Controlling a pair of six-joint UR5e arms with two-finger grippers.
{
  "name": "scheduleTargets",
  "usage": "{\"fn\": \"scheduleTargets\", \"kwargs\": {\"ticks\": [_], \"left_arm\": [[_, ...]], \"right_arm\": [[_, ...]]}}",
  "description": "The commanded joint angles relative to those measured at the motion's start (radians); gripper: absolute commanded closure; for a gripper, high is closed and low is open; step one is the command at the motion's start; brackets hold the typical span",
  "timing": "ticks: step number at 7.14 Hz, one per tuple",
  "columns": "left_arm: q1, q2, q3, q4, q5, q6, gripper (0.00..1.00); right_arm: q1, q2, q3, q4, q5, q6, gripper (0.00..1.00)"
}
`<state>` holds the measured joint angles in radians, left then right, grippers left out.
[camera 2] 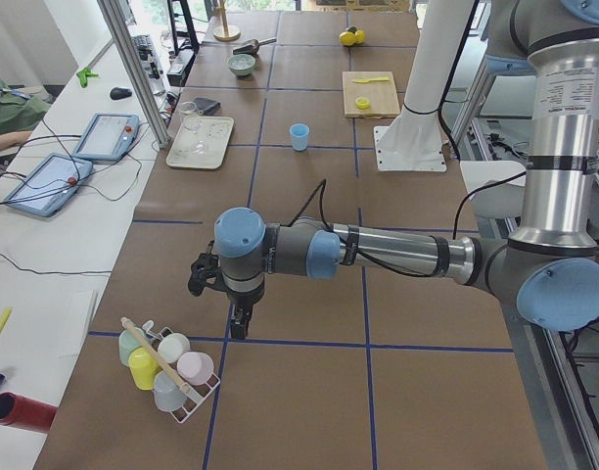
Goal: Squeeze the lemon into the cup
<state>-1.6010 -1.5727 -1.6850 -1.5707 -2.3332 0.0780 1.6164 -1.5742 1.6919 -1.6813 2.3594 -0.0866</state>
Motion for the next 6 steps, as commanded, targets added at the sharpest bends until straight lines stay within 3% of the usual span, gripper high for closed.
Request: {"fn": "scheduleTargets", "kwargs": {"ticks": [1, 4, 6], "left_arm": [[0.003, -0.003, -0.007, -0.032, -0.001, -0.003, 0.0], [0.099, -0.036, -0.074, -0.032, 0.005, -0.079, 0.0], [0.16, -0.044, -0.114, -0.038, 0.008, -0.139, 0.0]], "right_arm": [[-0.036, 0.033, 0.012, -0.001, 0.068, 0.078, 0.0], [-0.206, 0.04, 0.194, 0.005, 0.063, 0.381, 0.0], [-0.384, 0.043, 0.306, 0.197, -0.05, 0.787, 0.0]]}}
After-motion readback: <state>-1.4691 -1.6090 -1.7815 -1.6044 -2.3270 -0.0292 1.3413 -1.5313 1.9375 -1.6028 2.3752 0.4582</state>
